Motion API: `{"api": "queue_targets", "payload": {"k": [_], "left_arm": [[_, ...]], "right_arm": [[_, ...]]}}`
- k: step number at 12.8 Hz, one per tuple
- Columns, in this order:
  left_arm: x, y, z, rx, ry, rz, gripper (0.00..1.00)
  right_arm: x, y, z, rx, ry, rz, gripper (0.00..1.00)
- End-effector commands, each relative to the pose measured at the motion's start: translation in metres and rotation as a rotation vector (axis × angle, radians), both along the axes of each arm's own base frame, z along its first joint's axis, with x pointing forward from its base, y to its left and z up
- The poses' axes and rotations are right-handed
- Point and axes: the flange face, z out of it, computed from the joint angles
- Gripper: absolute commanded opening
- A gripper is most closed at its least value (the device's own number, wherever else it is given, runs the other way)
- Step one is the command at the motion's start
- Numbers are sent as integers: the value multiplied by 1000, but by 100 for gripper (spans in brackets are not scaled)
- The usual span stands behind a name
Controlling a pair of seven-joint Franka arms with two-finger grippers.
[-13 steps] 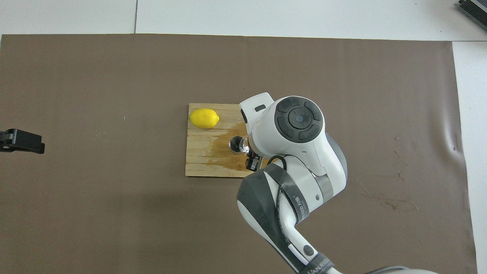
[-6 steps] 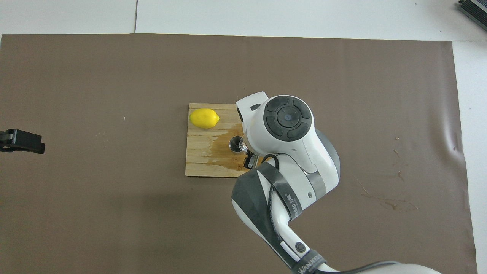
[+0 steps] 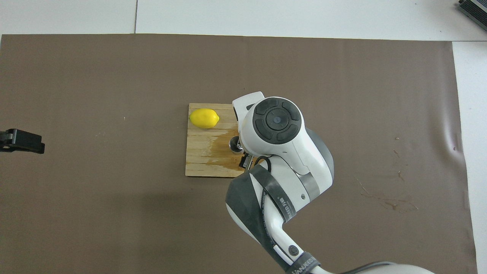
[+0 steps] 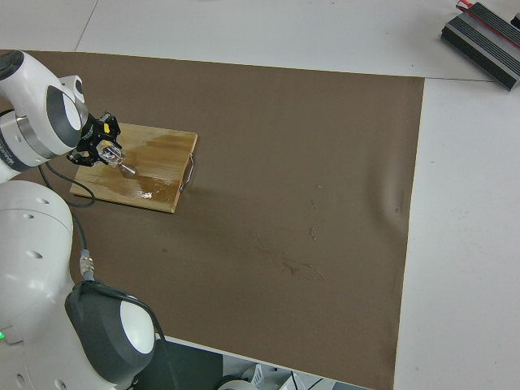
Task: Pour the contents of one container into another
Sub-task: 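Hold the clear glass tipped over the metal cup to pour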
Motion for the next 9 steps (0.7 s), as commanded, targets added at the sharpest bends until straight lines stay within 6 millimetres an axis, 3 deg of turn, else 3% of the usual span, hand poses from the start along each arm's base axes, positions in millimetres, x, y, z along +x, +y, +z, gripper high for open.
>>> {"api": "queue_targets", "payload": {"k": [1,6,9], "left_arm": [[-7,2,0,12,5,5,100],[-7,2,0,12,5,5,100],[-7,2,1,12,4,5,100]], "right_arm": [[8,3,3,-44,-6,-30,0],[13,5,4,-81,-9,-43,0],[11,18,5,-87,-7,-53,0]]}}
